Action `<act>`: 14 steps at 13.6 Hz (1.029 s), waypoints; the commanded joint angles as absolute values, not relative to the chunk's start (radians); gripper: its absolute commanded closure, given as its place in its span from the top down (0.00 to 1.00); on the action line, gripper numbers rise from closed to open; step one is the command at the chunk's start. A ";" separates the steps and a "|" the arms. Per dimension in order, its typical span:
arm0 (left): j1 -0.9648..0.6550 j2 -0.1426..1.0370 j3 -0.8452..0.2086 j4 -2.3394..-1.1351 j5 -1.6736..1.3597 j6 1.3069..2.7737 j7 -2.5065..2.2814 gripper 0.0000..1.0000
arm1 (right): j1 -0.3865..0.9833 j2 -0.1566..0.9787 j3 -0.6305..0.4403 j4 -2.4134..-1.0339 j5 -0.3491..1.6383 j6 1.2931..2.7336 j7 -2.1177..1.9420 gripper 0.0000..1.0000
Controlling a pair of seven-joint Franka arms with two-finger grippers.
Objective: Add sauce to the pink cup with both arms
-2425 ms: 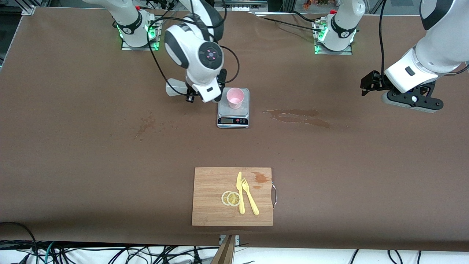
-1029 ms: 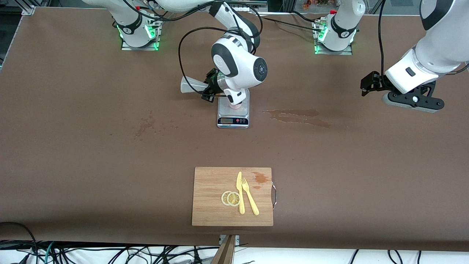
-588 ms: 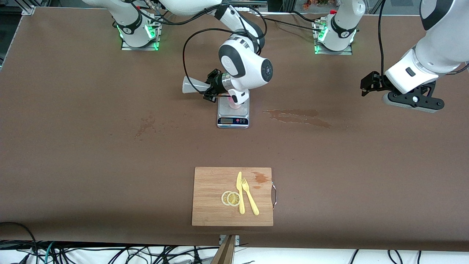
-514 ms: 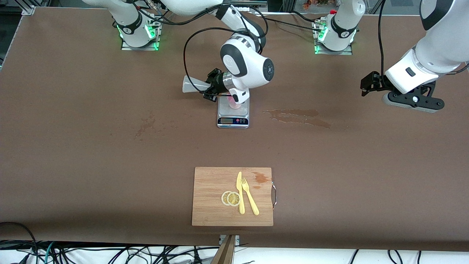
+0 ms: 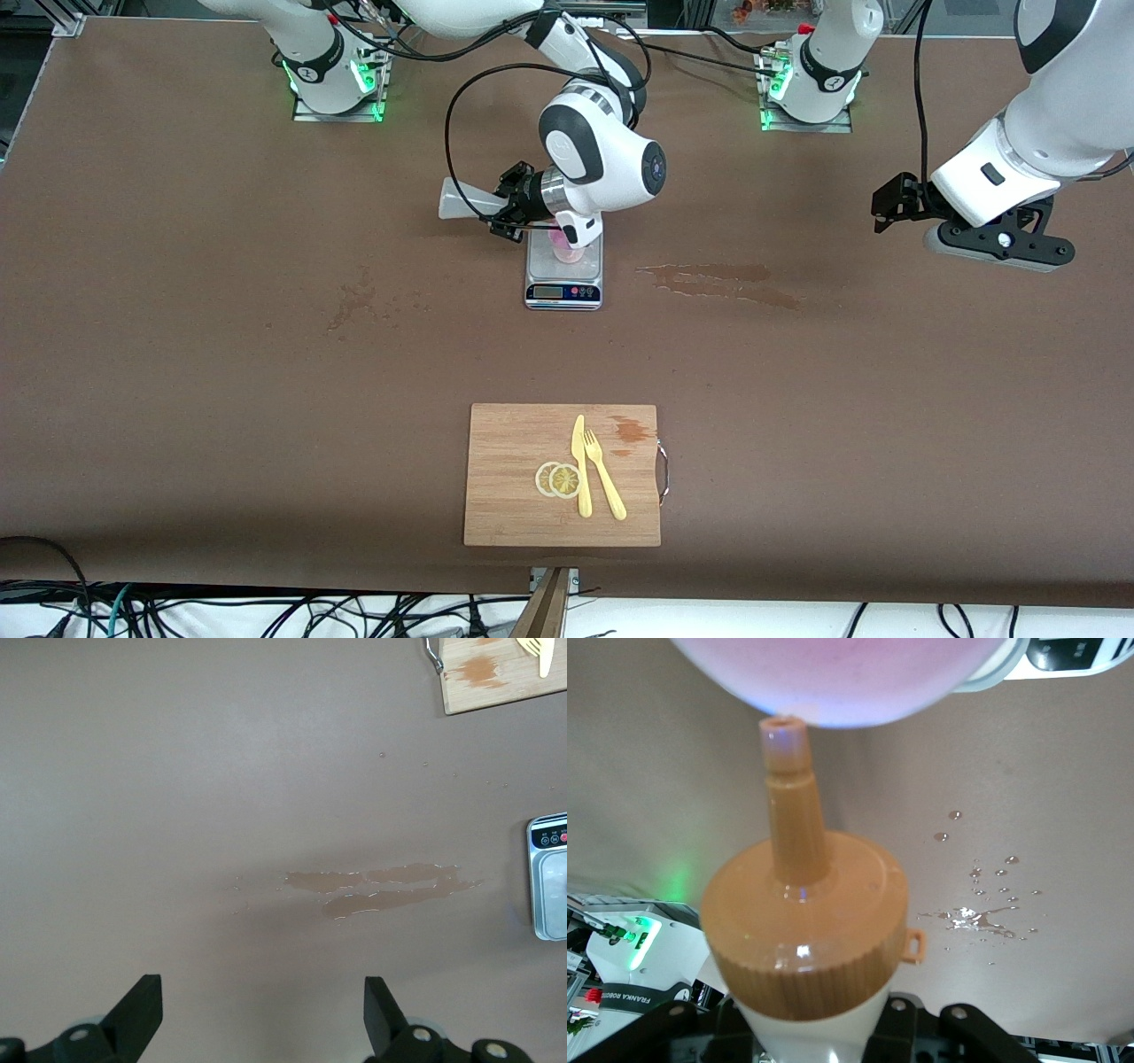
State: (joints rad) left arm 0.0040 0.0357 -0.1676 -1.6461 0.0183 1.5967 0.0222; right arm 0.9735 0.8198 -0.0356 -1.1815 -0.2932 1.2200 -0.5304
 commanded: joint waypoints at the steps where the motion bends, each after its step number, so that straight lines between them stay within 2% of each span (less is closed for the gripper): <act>1: 0.000 0.038 -0.164 -1.638 0.015 1.598 0.014 1.00 | 0.985 0.836 -0.044 -1.112 -0.308 1.177 -0.532 0.00; 4: 0.000 0.038 -0.164 -1.638 0.015 1.598 0.012 1.00 | 0.974 0.825 -0.049 -1.101 -0.287 1.190 -0.531 0.00; 6: 0.000 0.038 -0.164 -1.638 0.015 1.598 0.014 1.00 | 0.953 0.807 -0.067 -1.082 -0.203 1.200 -0.531 0.00; 10: 0.000 0.038 -0.164 -1.638 0.014 1.598 0.012 1.00 | 0.873 0.715 -0.098 -1.097 -0.025 1.253 -0.541 0.00; 14: 0.000 0.038 -0.164 -1.638 0.011 1.598 0.011 1.00 | 0.818 0.597 -0.202 -1.170 0.168 1.334 -0.616 0.00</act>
State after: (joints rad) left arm 0.0040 0.0358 -0.1676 -1.6461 0.0183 1.5967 0.0207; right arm 0.8432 0.6879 -0.1714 -1.0910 0.0970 1.2973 -0.5723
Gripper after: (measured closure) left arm 0.000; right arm 0.634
